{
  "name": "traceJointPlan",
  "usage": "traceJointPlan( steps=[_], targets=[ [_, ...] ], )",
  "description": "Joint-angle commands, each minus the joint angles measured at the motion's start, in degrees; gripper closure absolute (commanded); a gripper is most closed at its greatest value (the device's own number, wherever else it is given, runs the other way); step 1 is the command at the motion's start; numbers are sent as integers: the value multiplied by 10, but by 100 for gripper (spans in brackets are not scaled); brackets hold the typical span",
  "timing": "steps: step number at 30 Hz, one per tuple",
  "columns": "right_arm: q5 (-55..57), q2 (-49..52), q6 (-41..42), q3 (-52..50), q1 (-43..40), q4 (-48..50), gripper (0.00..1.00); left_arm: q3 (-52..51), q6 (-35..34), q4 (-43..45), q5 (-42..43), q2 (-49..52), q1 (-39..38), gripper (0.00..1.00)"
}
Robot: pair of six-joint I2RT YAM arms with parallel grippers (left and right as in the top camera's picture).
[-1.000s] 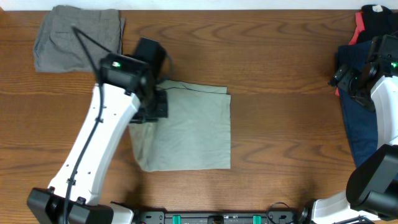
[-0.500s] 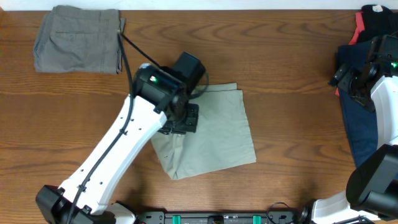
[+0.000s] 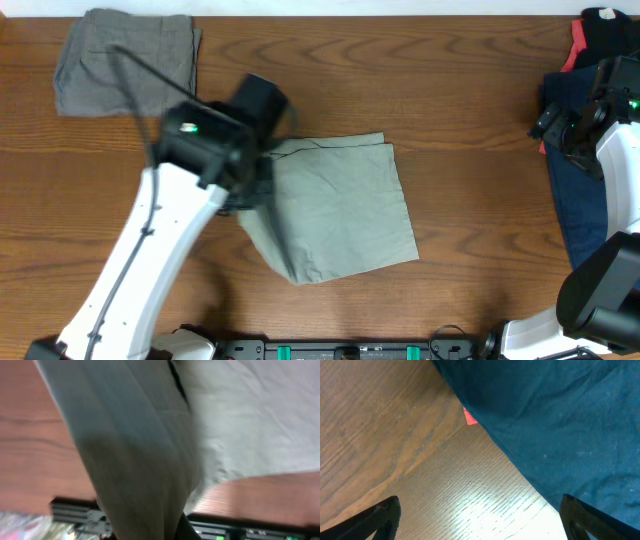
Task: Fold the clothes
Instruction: 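Lift the folded edge and reposition it with the left gripper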
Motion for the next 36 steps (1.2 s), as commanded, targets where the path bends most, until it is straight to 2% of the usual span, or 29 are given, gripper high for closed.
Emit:
traceJointPlan(
  steps=[1,6,12,15,21,28,36],
  targets=[
    [6,-6,-7,0,-1,0,1,51,-7,-38,-66,-11,31,94],
    [6,-5,-7,0,-1,0,1,92,0,-46,-68,-15,50,94],
    [6,-6,-7,0,-1,0,1,97,-1,-45,-25,-12,26,94],
    [6,-5,-7,0,-1,0,1,91,-1,-38,8,-8,-5,94],
    [6,-5,-7,0,-1,0,1,54,-25,-9,17,6,-94,94],
    [6,-6,-7,0,-1,0,1,18,-38,71,42,31,-188,94],
    [6,-6,-7,0,-1,0,1,18,-26,135,42,80,-259,94]
  ],
)
